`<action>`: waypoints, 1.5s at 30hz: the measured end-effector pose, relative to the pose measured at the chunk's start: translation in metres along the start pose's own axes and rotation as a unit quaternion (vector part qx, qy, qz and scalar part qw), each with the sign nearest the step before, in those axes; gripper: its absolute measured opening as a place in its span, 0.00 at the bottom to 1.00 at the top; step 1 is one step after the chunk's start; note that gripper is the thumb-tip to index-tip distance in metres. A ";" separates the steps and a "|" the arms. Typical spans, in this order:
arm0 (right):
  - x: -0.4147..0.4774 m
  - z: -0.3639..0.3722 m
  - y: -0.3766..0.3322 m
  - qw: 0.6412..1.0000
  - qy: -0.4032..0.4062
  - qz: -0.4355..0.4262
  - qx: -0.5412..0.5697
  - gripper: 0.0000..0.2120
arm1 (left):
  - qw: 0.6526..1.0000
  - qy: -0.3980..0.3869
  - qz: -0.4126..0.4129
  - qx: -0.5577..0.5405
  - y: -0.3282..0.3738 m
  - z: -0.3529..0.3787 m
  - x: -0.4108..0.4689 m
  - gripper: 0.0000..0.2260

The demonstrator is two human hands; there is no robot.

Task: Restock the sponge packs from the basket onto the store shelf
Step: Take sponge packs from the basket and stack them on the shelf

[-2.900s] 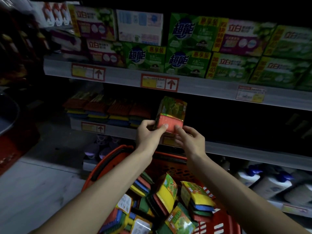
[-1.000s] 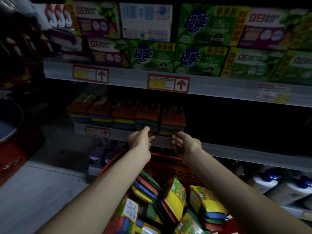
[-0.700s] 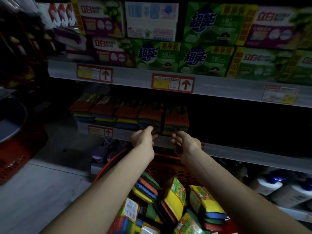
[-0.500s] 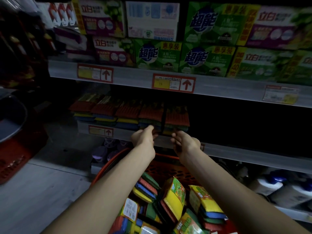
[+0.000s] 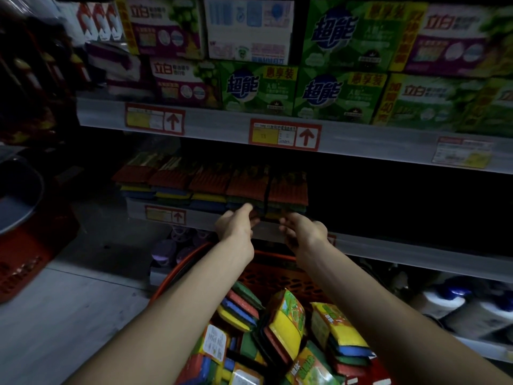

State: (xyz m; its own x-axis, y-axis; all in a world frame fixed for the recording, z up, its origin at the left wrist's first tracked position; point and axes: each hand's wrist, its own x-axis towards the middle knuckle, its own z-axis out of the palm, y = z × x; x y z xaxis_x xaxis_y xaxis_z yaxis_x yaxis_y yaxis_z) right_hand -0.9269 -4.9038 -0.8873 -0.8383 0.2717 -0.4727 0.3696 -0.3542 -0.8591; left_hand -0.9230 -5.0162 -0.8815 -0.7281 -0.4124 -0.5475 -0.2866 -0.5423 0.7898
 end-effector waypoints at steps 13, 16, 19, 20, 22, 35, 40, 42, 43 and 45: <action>-0.002 -0.013 -0.003 0.997 -0.057 0.023 -0.042 0.08 | 1.000 -0.009 0.009 0.024 0.004 -0.004 -0.004 0.05; -0.012 -0.029 -0.008 0.994 -0.093 0.008 -0.063 0.08 | 0.998 -0.027 0.030 0.052 0.003 -0.009 -0.011 0.02; -0.026 -0.050 -0.011 0.985 -0.134 -0.019 -0.106 0.09 | 0.993 -0.062 0.052 0.091 0.000 -0.019 -0.026 0.06; -0.032 -0.057 -0.011 0.982 -0.147 -0.023 -0.114 0.09 | 0.991 -0.075 0.053 0.099 -0.001 -0.023 -0.033 0.06; -0.042 -0.071 -0.013 0.980 -0.167 -0.019 -0.110 0.09 | 0.986 -0.101 0.055 0.119 -0.004 -0.033 -0.049 0.05; -0.068 -0.167 0.045 0.831 -0.113 -0.215 -0.500 0.13 | 0.817 -0.199 0.301 0.450 -0.035 -0.125 -0.071 0.05; -0.071 -0.224 0.084 0.713 -0.129 -0.270 -0.634 0.37 | 0.556 -0.121 0.427 0.703 -0.061 -0.180 -0.044 0.16; -0.069 -0.237 0.091 0.654 -0.139 -0.285 -0.687 0.42 | 0.490 -0.117 0.430 0.749 -0.068 -0.195 -0.038 0.26; -0.068 -0.241 0.092 0.630 -0.140 -0.291 -0.707 0.45 | 0.469 -0.117 0.426 0.765 -0.071 -0.201 -0.036 0.29; -0.063 -0.246 0.090 0.605 -0.131 -0.291 -0.729 0.48 | 0.431 -0.112 0.422 0.790 -0.077 -0.209 -0.032 0.33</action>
State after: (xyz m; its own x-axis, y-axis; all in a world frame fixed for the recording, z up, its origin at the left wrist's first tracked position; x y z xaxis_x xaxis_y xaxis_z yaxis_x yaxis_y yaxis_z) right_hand -0.7424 -4.7322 -0.9831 -0.9608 -0.2483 -0.1232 -0.2185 0.9520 -0.2144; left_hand -0.7475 -5.1141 -0.9823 -0.9795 0.2007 0.0195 0.2003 0.9796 -0.0178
